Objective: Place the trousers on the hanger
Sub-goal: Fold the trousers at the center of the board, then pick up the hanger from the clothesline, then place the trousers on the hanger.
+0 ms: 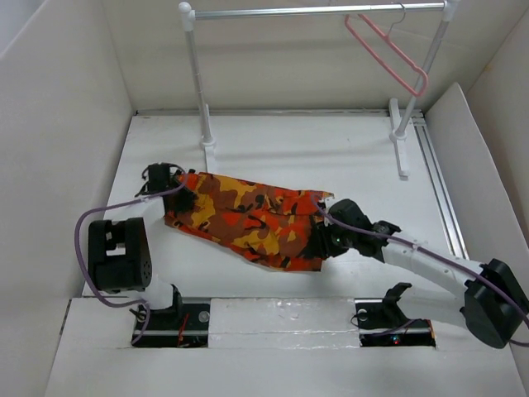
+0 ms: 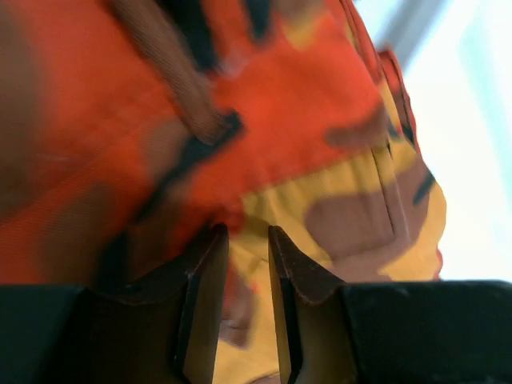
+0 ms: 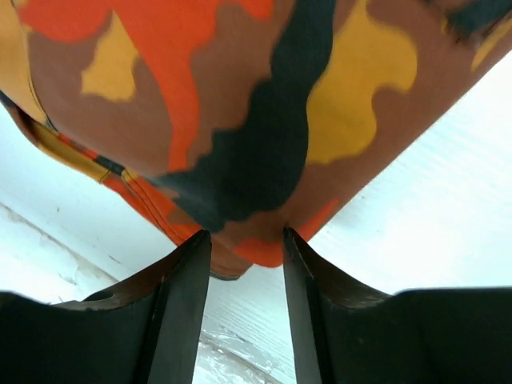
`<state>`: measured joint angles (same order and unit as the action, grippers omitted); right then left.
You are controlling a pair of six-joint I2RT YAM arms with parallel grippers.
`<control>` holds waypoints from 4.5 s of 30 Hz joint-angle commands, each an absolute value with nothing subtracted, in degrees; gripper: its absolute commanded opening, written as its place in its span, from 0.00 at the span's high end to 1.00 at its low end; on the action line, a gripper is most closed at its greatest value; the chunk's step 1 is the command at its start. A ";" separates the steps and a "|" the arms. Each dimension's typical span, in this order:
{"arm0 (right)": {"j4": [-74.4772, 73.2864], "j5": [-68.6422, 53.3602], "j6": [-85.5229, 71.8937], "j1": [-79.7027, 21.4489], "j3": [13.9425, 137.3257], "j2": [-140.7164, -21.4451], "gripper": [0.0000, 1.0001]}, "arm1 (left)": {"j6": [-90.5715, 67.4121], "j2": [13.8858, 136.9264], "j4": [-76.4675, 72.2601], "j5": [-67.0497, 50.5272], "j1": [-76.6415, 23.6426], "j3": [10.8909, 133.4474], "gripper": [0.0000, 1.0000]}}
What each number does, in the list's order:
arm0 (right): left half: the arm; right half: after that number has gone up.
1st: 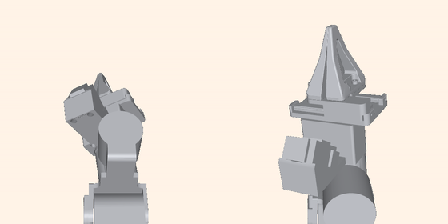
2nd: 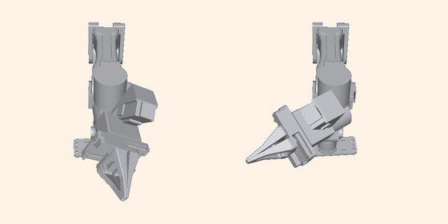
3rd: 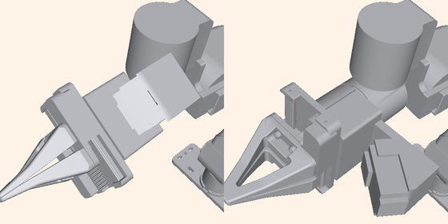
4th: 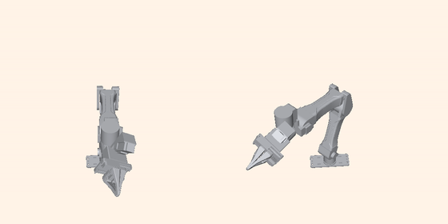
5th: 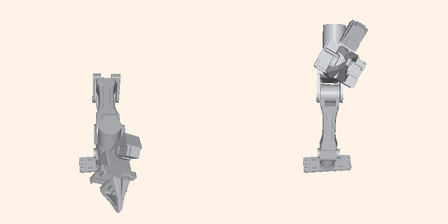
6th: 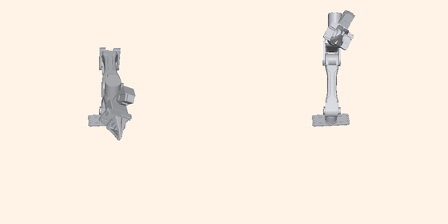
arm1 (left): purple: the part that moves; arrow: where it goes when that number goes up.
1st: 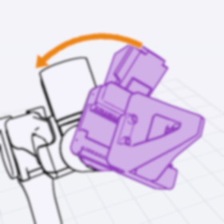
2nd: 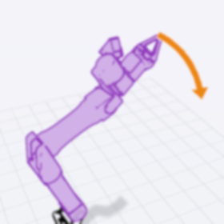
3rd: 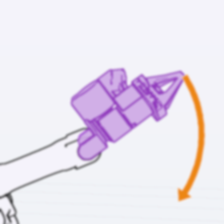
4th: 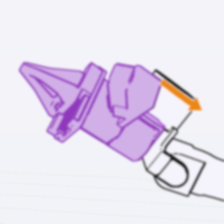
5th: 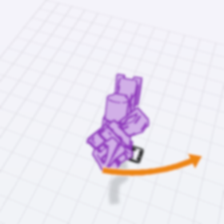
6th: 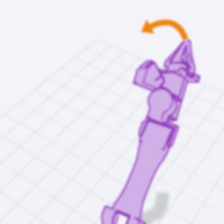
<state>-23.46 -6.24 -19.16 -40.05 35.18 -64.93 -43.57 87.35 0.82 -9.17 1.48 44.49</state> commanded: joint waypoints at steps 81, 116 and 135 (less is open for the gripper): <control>-29.71 -24.19 13.44 5.55 134.74 -104.77 1.00 | -37.26 70.58 14.32 2.81 -47.72 63.71 0.72; -13.71 -9.25 18.19 -9.73 82.99 -70.24 1.00 | -41.39 83.84 9.23 -6.33 -47.11 95.80 0.41; -17.58 2.72 9.93 -27.94 62.32 -55.02 1.00 | -46.93 101.41 5.89 -1.85 -48.34 103.09 0.46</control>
